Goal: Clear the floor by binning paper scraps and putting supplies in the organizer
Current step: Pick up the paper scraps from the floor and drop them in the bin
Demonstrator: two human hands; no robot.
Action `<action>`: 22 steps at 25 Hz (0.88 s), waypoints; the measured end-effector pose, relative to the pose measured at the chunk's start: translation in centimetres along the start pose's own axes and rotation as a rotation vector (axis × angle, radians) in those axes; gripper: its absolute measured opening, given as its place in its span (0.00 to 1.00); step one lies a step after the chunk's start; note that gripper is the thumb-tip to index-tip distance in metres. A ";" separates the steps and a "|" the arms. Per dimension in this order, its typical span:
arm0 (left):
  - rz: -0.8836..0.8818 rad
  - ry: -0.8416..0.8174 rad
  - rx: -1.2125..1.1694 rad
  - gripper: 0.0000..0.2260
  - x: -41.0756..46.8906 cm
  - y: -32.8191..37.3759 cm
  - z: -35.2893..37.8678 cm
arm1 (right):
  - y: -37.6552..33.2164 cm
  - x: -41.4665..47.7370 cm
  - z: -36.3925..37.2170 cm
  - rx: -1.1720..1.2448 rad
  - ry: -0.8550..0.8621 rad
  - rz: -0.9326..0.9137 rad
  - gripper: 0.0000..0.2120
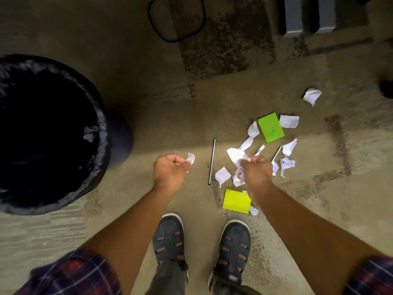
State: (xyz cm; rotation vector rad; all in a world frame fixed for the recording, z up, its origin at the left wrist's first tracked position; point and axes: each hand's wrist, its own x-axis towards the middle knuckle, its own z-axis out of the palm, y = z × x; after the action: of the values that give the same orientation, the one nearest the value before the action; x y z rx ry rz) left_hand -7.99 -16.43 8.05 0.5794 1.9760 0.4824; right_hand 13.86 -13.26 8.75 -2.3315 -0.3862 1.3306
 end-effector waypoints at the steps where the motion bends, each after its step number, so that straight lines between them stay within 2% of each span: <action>1: -0.012 0.001 -0.076 0.13 -1.5 0.7 -0.9 | -1.0 -1.6 -0.2 0.080 -0.060 0.022 0.11; 4: -0.010 0.002 -0.285 0.12 -5.5 3.1 -4.5 | -4.7 -7.4 0.3 0.202 -0.256 0.027 0.05; 6: -0.004 0.002 -0.393 0.10 -7.5 4.5 -7.4 | -7.1 -11.3 1.4 0.230 -0.353 0.012 0.07; 10: 0.026 0.072 -0.528 0.10 -10.2 5.8 -14.7 | -11.3 -19.1 5.1 0.259 -0.459 -0.003 0.06; 13: 0.039 0.178 -0.552 0.10 -10.9 5.0 -20.1 | -12.8 -24.1 8.7 0.184 -0.527 -0.032 0.06; 18: -0.195 0.391 -0.716 0.06 -9.6 2.3 -26.0 | -12.7 -29.9 15.5 0.033 -0.537 -0.041 0.06; 22: -0.290 0.377 -0.829 0.08 -7.8 1.2 -28.9 | -12.6 -31.8 18.9 0.113 -0.552 0.098 0.04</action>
State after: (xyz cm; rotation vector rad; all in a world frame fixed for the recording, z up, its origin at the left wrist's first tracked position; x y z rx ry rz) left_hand -30.46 -22.60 26.90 -0.3358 1.9272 1.1972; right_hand -18.74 -11.93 30.17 -1.8834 -0.3489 1.9855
